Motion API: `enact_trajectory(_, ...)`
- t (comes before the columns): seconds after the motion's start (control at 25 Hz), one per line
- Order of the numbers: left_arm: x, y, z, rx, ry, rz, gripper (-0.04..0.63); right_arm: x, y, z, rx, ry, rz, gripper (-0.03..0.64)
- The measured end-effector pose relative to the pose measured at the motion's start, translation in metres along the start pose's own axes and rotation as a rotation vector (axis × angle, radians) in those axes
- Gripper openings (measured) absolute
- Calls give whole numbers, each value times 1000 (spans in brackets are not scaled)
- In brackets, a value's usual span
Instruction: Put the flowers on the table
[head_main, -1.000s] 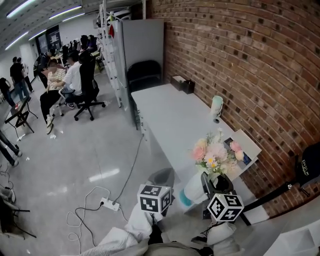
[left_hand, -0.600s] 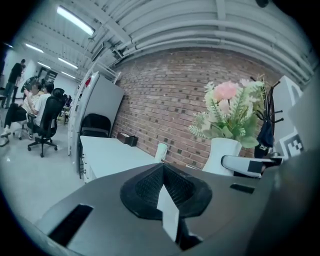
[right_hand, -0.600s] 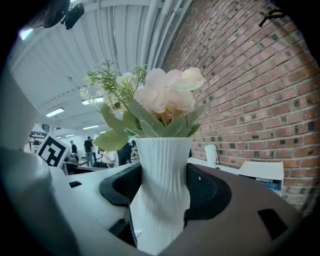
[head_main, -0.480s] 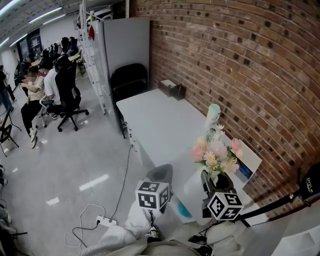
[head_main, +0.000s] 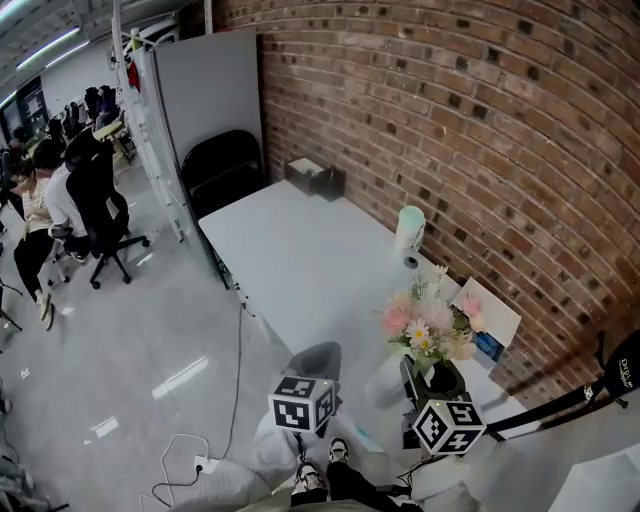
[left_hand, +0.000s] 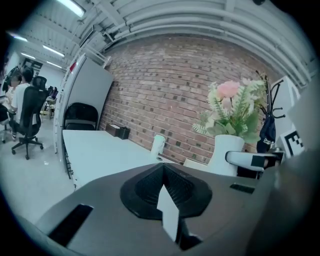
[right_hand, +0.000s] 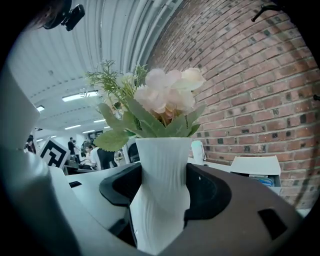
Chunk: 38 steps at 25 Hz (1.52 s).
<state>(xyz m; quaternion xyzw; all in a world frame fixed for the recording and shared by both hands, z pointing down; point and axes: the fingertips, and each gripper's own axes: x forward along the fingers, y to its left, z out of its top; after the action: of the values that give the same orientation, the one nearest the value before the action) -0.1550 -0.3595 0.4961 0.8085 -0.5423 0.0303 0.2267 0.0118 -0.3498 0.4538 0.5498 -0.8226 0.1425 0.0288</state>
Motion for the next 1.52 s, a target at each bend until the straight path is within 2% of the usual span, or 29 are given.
enact_trajectory(0.36, 43, 2, 11, 22, 27, -22, 8, 39, -22, 16, 10, -13, -13, 276)
enact_trajectory(0.68, 85, 8, 14, 17, 59, -52, 8, 70, -53, 16, -16, 12, -62, 276)
enact_trajectory(1.0, 149, 12, 15, 59, 116, -101, 8, 124, -99, 25, -78, 9, -84, 276)
enact_trajectory(1.2, 194, 6, 27, 99, 121, -136, 8, 155, -131, 28, -92, -3, -102, 276)
enact_trajectory(1.52, 254, -8, 28, 99, 142, -172, 8, 201, -177, 18, -56, 1, -136, 276)
